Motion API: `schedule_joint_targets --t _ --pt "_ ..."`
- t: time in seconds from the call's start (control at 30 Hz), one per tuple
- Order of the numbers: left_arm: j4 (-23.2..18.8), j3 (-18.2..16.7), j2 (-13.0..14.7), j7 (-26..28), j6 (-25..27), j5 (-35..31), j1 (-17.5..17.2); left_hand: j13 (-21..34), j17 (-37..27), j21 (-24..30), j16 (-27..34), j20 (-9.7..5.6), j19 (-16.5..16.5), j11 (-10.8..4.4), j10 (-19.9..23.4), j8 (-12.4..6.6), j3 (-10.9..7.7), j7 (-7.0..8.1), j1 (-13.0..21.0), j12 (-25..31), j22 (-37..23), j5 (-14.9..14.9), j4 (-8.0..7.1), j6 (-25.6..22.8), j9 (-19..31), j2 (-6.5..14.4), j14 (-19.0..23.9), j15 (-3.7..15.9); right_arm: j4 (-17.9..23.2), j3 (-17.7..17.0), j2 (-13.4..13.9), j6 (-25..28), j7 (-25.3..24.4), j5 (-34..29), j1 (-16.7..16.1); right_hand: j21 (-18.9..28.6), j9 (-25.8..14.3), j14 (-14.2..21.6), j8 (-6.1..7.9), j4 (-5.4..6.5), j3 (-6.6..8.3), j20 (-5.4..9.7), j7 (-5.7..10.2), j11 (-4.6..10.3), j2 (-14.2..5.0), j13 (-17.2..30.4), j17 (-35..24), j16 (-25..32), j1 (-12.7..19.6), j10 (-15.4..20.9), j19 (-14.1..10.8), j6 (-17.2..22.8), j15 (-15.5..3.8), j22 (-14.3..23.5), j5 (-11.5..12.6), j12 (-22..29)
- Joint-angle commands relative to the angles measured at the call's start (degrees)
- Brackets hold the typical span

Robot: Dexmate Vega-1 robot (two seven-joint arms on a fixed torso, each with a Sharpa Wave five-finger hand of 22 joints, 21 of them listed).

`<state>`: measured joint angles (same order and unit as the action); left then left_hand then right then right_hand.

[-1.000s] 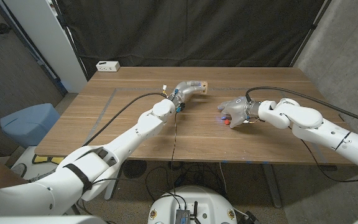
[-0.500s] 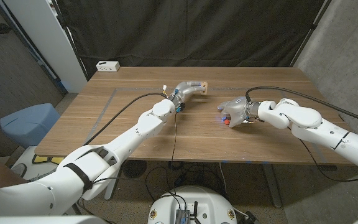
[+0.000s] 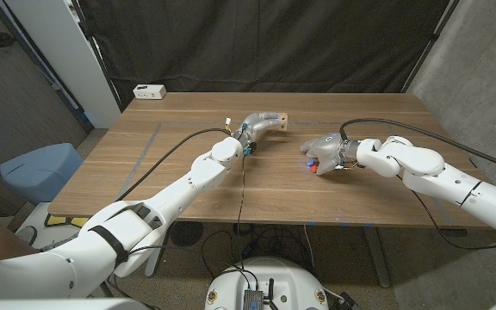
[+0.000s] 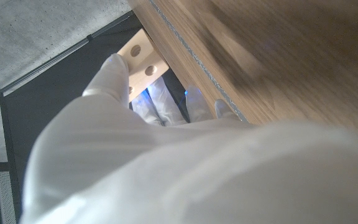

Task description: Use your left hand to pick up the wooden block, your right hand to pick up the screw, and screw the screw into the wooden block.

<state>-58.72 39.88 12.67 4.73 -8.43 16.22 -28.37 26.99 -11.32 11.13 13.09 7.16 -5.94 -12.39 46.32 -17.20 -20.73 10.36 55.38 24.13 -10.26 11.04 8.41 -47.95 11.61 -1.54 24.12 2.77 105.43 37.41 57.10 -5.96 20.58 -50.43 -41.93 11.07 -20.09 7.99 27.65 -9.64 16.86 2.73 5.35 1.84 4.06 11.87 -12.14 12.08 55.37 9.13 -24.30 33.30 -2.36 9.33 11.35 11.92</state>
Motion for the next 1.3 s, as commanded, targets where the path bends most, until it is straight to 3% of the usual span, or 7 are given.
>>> schedule_joint_targets --t 0.03,0.77,1.3 --pt "1.4 0.0 -0.5 -0.3 -0.4 0.1 0.6 0.2 -0.1 0.4 0.0 0.46 0.0 -0.02 0.6 -0.32 0.05 -0.38 0.1 0.1 -0.1 0.3 -0.30 -1.2 0.1 0.6 0.3 2.92 -0.9 0.4 -0.4 -0.6 -0.8 0.4 0.7 0.3 -0.6 0.7 0.91 0.19 0.67 3.80 0.15 -0.04 0.05 0.1 -0.2 0.4 0.8 0.6 -0.9 1.1 -2.75 0.0 0.4 0.6" --pt "3.1 0.2 -1.1 -0.9 -0.9 0.1 1.4 0.4 -0.2 0.4 0.0 0.47 0.0 -0.02 0.6 -0.29 0.22 -0.42 -0.1 -0.1 -0.1 0.4 -0.36 -1.4 0.1 0.8 0.2 2.93 -2.0 0.7 -0.5 -1.7 -2.6 1.0 0.8 0.1 -2.9 2.6 4.84 0.23 1.85 4.52 0.30 1.24 0.17 0.0 -0.4 0.5 1.9 2.9 -3.0 4.7 -3.96 0.0 0.6 0.9" --pt "3.3 0.4 -1.4 -0.8 -0.3 0.1 1.6 0.5 -0.2 0.4 0.0 0.48 0.0 -0.01 0.6 -0.29 0.28 -0.45 -0.1 -0.2 -0.1 0.5 -0.40 -1.5 0.1 1.2 0.2 2.93 -2.6 0.9 -0.7 -1.7 -3.3 1.3 0.9 -0.1 -4.1 3.3 6.72 0.21 2.45 4.81 0.25 1.88 0.24 0.0 -0.5 0.5 2.5 3.9 -3.8 6.0 -4.44 0.0 0.6 1.0"
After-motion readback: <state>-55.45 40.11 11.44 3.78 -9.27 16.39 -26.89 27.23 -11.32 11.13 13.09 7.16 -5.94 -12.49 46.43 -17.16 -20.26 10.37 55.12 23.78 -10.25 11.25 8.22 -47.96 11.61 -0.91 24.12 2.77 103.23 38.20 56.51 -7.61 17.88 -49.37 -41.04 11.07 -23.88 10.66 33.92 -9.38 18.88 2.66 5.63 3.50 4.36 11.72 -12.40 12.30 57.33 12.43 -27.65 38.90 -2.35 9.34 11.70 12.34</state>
